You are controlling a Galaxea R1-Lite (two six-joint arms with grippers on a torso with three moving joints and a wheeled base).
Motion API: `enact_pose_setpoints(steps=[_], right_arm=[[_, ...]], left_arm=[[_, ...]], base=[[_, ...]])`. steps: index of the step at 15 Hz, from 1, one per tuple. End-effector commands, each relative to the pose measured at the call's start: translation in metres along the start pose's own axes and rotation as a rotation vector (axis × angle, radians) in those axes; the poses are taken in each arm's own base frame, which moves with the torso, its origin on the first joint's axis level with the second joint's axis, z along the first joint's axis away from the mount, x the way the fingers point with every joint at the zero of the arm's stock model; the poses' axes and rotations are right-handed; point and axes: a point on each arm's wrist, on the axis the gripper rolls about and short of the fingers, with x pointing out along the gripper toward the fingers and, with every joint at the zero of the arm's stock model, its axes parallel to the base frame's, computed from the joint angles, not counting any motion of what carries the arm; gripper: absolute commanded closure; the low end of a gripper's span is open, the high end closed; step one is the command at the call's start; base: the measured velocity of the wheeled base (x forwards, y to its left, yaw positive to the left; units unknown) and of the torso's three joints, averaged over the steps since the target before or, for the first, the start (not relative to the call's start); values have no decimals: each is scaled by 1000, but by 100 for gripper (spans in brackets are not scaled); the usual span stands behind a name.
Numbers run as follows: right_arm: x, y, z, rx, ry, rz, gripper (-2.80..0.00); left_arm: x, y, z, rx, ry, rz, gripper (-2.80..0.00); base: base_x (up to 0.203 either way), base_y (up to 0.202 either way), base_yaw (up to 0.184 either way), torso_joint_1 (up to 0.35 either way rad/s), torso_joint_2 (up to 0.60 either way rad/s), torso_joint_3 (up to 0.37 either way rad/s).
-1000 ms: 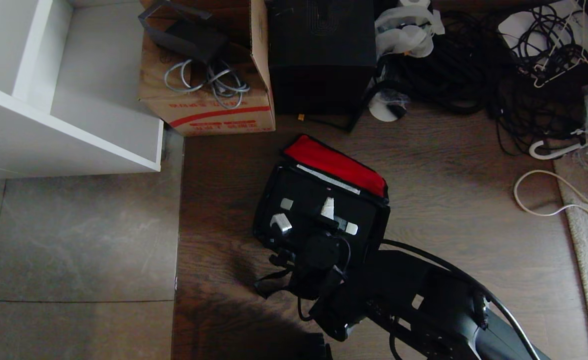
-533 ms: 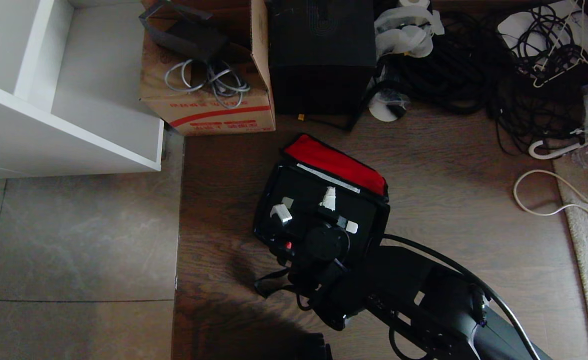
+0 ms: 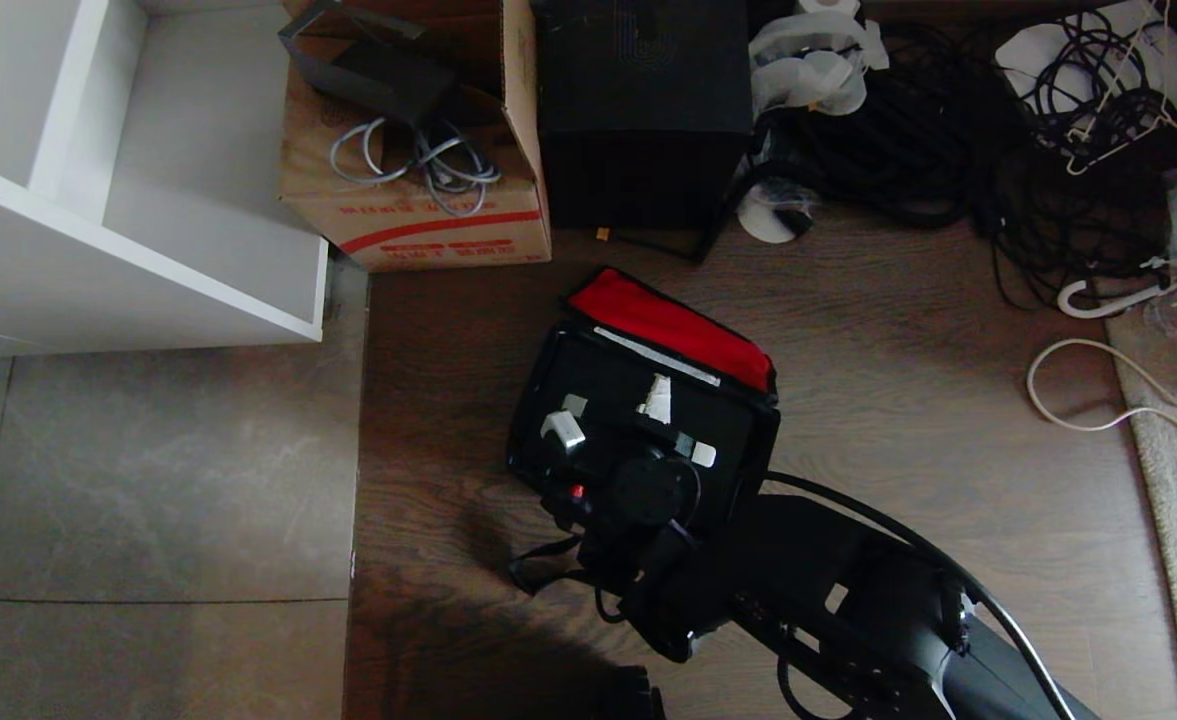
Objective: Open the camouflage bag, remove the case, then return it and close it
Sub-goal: Lift the black box
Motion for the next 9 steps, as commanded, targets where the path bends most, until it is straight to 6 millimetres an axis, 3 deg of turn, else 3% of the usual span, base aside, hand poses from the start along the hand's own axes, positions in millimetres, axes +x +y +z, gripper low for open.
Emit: enact_pose_setpoints(steps=[1,9], right_arm=[[-1,6,-4,-16,25,5,0],[-11,6,1,27,34,10,0]], left_arm=[[1,0,-3,0,9,1,0],[1,0,-3,0,10,1,0]], base=[[0,0,0,0,0,0],[0,0,0,0,0,0]])
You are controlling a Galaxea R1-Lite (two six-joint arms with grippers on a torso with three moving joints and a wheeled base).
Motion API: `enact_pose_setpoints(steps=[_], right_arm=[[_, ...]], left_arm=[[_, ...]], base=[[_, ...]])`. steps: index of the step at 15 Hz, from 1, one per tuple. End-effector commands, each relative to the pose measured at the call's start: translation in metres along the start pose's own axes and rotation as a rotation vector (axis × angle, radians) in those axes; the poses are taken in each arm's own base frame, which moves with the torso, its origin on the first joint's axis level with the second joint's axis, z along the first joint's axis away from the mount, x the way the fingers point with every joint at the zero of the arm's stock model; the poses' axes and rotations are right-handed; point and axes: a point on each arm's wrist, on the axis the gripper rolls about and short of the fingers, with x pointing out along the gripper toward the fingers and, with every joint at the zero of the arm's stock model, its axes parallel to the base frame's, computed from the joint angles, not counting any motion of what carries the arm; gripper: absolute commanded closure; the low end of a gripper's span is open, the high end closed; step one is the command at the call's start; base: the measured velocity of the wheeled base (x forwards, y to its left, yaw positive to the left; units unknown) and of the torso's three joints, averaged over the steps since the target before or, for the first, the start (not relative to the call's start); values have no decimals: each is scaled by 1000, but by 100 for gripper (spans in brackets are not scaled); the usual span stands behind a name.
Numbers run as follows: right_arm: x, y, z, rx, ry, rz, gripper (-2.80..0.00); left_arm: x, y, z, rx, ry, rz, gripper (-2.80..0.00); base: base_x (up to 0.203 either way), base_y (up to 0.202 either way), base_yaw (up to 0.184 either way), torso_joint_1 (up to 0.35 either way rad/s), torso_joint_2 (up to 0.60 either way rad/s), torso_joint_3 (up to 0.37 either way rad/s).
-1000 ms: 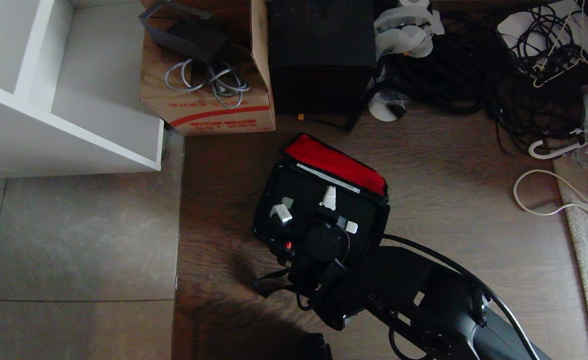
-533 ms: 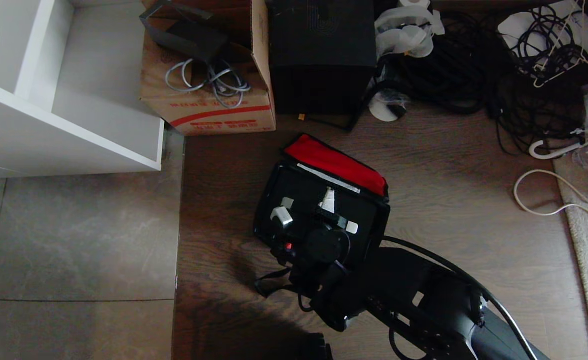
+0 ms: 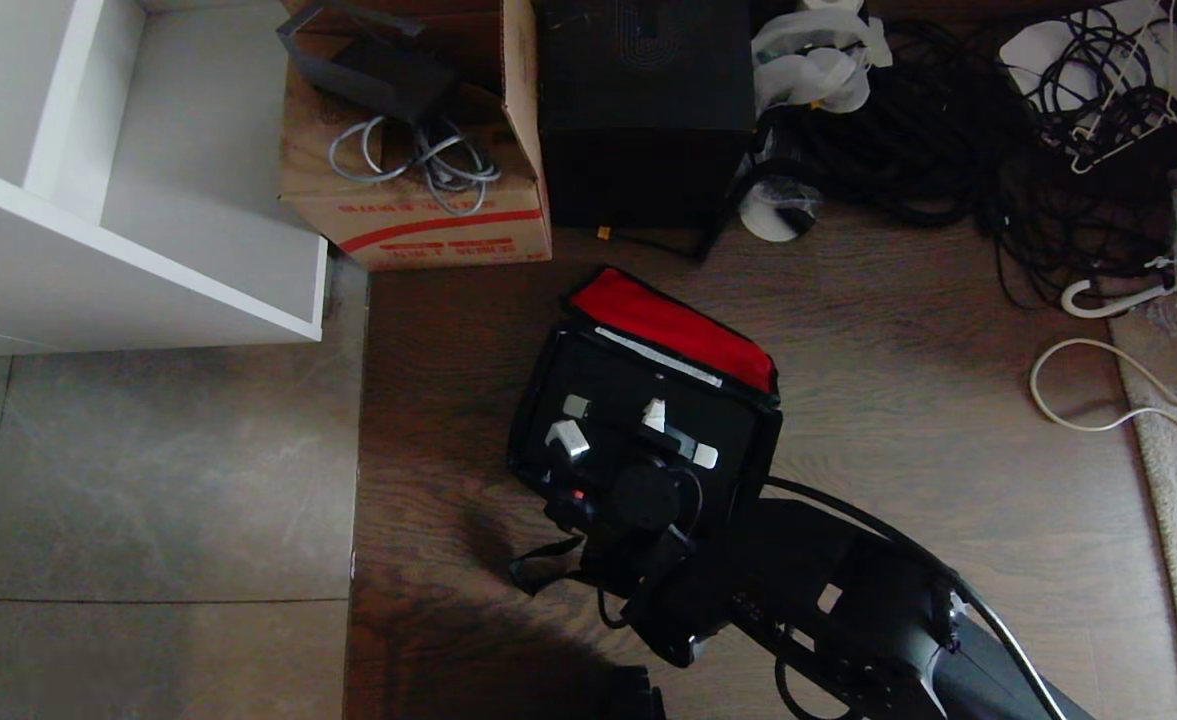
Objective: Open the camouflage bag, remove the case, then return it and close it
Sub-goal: Lift the black box
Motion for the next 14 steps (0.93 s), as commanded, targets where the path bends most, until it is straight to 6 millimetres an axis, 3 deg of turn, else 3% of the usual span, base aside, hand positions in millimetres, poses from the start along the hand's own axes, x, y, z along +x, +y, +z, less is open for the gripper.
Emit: enact_pose_setpoints(steps=[1,6,14], right_arm=[[-6,-7,6,25,0,-6,0],[-10,-35,20,68,-5,-24,0],[-12,-116,45,169,-4,-71,0]], left_arm=[[1,0,-3,0,9,1,0],[1,0,-3,0,9,1,0],[1,0,-3,0,9,2,0]], base=[[0,0,0,0,0,0],[0,0,0,0,0,0],[0,0,0,0,0,0]])
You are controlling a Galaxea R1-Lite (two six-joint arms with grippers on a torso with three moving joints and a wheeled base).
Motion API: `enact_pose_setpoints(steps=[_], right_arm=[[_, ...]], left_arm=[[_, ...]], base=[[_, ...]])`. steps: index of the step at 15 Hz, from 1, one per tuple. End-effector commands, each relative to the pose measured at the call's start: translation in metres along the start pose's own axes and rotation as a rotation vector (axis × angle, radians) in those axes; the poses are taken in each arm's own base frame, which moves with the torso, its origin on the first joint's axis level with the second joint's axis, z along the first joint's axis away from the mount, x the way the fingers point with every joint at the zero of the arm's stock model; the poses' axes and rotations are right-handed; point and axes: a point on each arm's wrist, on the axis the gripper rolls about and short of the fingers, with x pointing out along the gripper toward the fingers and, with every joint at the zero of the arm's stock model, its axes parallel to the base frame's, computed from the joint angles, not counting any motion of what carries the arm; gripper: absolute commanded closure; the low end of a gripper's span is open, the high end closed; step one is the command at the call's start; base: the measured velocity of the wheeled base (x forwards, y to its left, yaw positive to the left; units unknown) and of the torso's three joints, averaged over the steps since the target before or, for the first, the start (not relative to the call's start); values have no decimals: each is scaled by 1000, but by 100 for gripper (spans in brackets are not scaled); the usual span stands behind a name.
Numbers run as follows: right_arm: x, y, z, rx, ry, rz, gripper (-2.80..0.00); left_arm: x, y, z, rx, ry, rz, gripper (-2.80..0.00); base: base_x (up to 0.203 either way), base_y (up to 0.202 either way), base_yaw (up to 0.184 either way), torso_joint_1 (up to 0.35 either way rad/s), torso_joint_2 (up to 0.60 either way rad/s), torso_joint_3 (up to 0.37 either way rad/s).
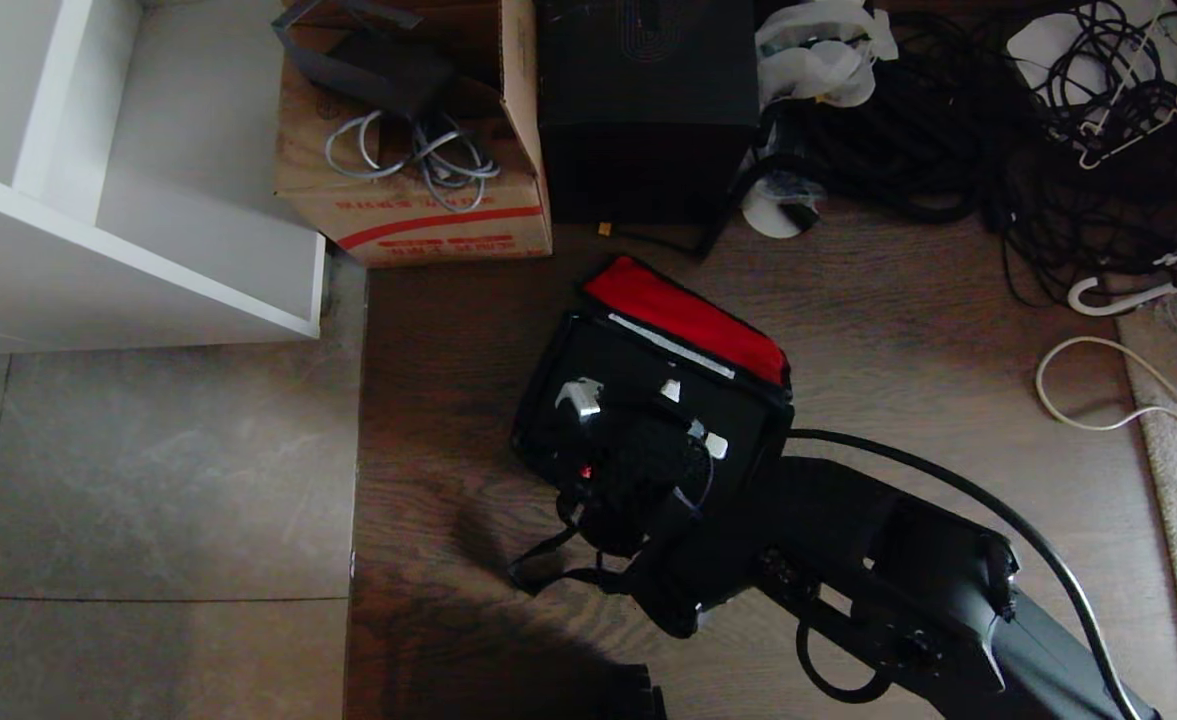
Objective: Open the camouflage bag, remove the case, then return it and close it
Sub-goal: Lift the black box
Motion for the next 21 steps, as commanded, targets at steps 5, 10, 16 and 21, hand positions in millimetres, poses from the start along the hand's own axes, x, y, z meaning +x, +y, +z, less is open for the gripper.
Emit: enact_pose_setpoints(steps=[5,10,16,21], right_arm=[[-2,-67,23,91,-13,-34,0],[-2,-85,28,103,-15,-36,0],[-2,-109,32,117,-16,-42,0],[0,-136,38,133,-18,-48,0]], left_arm=[[1,0,-2,-1,8,1,0],[1,0,-2,-1,8,1,0],[1,0,-2,-1,8,1,0],[1,0,-2,-1,10,1,0]], base=[[0,0,0,0,0,0],[0,0,0,0,0,0],[0,0,0,0,0,0],[0,0,0,0,0,0]])
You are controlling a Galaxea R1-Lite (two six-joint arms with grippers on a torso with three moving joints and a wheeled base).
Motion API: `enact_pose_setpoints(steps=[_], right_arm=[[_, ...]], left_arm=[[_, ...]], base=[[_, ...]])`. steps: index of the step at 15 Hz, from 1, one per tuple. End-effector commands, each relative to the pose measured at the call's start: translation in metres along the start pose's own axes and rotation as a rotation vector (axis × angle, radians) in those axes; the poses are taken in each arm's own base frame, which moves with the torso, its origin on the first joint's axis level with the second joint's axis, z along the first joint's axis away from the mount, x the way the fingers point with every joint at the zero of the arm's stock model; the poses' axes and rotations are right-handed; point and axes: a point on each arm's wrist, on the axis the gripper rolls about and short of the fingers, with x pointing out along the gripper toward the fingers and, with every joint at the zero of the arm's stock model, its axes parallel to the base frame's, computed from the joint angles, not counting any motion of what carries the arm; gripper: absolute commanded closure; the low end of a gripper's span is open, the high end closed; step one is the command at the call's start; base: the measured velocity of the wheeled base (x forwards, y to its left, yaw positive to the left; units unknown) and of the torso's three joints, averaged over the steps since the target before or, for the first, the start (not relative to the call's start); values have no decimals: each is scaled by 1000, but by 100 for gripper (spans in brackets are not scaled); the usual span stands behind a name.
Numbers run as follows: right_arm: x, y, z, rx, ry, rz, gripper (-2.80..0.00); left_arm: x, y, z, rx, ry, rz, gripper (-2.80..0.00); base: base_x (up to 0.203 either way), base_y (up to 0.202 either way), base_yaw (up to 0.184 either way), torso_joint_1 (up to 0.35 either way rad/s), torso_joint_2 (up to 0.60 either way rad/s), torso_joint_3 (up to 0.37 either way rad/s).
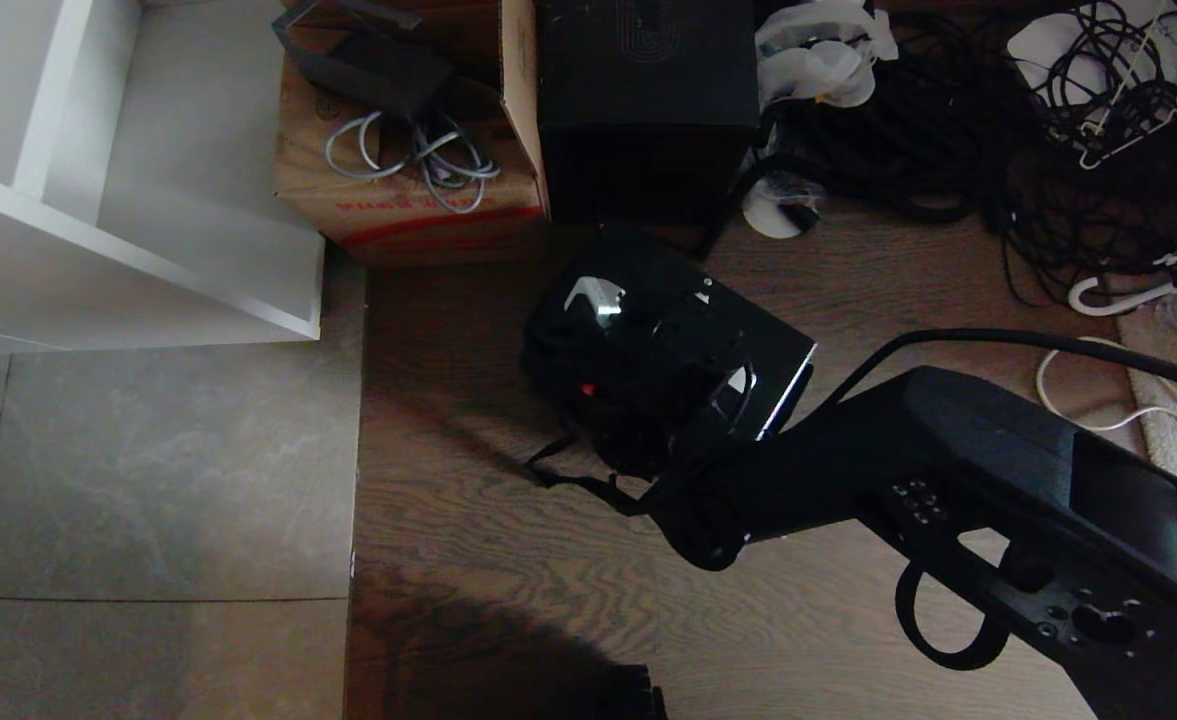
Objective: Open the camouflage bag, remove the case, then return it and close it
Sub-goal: Lift the black box
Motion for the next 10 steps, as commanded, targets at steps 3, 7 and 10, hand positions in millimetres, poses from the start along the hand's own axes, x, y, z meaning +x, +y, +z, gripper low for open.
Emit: enact_pose_setpoints(steps=[3,7,10], right_arm=[[0,-21,5,28,3,-16,0],[-1,-18,2,13,3,-8,0],[-4,-11,-5,2,3,-4,0]], left_arm=[[1,0,-3,0,9,1,0],[1,0,-3,0,9,1,0],[1,0,-3,0,9,1,0]], base=[[0,0,0,0,0,0],[0,0,0,0,0,0],[0,0,0,0,0,0]])
